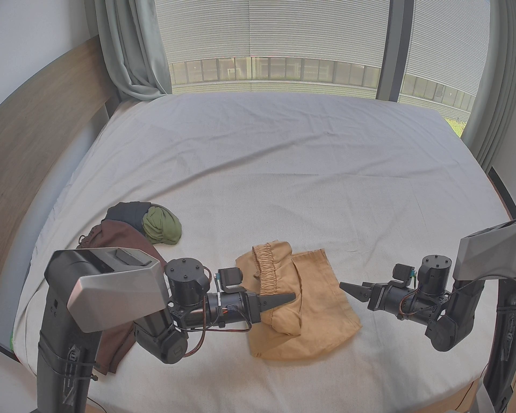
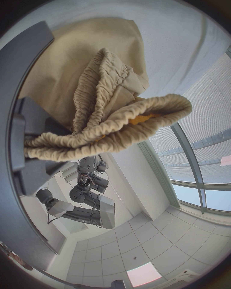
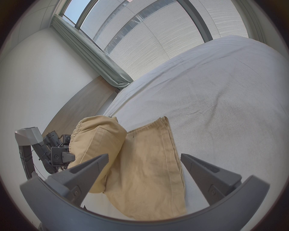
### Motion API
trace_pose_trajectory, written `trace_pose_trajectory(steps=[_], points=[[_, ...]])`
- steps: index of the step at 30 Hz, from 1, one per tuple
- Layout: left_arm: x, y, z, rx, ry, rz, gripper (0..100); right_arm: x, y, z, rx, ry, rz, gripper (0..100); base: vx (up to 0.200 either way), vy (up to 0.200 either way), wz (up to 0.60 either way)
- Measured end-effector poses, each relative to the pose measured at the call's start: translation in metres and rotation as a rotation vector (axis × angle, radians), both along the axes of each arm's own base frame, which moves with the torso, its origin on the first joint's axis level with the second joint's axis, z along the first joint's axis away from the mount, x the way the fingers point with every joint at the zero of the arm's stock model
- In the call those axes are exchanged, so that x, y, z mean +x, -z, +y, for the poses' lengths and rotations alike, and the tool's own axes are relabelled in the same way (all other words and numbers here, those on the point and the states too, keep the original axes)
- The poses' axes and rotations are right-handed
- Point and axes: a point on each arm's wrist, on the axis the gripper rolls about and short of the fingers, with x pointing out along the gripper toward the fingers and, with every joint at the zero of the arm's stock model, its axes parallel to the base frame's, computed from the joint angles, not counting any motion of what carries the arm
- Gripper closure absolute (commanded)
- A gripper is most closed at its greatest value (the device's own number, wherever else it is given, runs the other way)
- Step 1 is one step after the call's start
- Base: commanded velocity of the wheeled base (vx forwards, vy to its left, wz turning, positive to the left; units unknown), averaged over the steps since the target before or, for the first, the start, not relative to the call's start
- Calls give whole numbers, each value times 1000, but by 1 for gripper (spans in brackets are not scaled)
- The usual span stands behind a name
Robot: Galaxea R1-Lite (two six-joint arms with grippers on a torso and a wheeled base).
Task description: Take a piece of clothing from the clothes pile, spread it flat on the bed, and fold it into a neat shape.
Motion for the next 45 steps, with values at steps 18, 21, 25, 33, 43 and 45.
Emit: trace_pose_trajectory(steps=[18, 21, 25, 33, 43, 45], points=[[2, 22, -14, 11, -12, 24, 100, 5, -1, -6, 3, 22, -15, 0, 0, 0, 0], [2, 23, -14, 12, -12, 26, 100, 5, -2, -6, 4, 21, -15, 0, 0, 0, 0], [2, 23, -14, 12, -11, 26, 100, 5, -1, -6, 3, 21, -15, 0, 0, 0, 0], [2, 27, -14, 18, -18, 34, 0, 5, -1, -6, 3, 21, -14, 0, 0, 0, 0], [6, 31, -16, 17, -37, 30, 0, 5, -1, -6, 2, 21, -14, 0, 0, 0, 0], [6, 31, -16, 17, -38, 29, 0, 5, -1, -6, 2, 21, -14, 0, 0, 0, 0]])
